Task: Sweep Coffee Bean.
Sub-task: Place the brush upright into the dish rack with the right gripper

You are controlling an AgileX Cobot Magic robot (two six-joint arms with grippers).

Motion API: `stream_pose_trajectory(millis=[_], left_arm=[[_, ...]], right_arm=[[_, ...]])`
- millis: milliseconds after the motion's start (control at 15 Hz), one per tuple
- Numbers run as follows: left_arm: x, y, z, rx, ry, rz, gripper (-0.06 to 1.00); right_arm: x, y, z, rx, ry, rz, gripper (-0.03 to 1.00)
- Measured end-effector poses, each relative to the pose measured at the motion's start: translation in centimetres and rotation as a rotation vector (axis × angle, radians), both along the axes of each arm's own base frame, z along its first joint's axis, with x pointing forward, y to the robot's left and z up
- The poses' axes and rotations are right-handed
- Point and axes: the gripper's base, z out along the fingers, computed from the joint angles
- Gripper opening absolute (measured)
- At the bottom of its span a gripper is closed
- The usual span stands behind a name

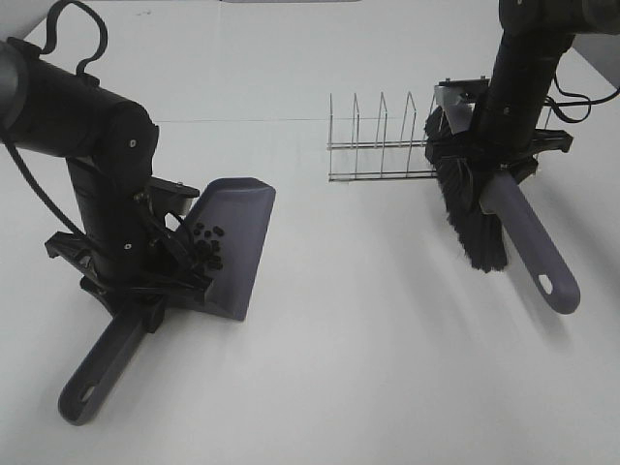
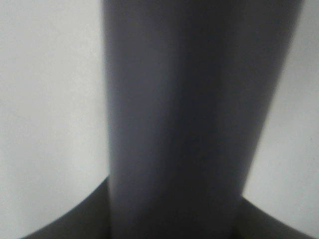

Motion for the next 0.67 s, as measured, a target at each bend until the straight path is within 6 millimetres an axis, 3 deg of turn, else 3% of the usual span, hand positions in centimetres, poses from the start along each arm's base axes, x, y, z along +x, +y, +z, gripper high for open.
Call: stream_pose_trajectory(millis=[667], left_arm=[[-0.2, 0.0, 0.0, 0.001, 0.027, 0.015, 0.34]], right_arm=[[3.4, -0.8, 0.2, 0.126, -0.086, -0.084, 0.3]])
